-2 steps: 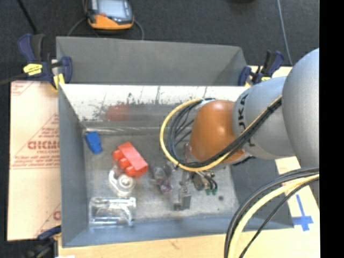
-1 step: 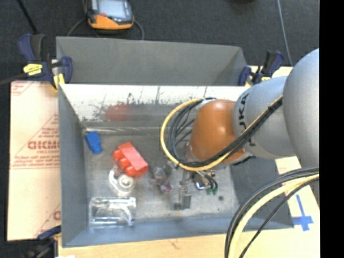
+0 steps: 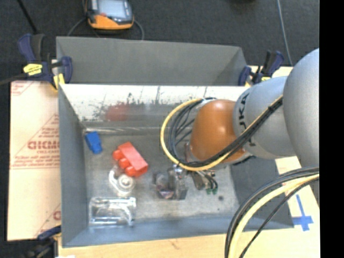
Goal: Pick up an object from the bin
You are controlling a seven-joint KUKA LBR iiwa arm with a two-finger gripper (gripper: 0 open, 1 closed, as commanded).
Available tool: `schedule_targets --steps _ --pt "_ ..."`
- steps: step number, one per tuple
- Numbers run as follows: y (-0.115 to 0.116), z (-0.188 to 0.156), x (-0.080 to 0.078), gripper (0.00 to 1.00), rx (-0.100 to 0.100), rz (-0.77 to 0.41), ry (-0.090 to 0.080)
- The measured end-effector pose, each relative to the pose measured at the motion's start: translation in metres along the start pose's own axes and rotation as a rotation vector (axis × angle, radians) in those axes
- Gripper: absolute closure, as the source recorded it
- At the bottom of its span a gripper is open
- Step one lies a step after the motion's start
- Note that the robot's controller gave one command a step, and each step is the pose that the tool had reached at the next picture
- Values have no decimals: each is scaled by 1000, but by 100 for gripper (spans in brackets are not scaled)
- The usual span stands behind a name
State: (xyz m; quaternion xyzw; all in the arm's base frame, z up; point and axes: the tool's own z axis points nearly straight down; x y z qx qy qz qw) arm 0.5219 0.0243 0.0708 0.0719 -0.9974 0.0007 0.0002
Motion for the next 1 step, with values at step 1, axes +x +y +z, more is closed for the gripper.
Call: schedule_targets --steps 1 --pt "-1 -129 -2 100 1 3 -11"
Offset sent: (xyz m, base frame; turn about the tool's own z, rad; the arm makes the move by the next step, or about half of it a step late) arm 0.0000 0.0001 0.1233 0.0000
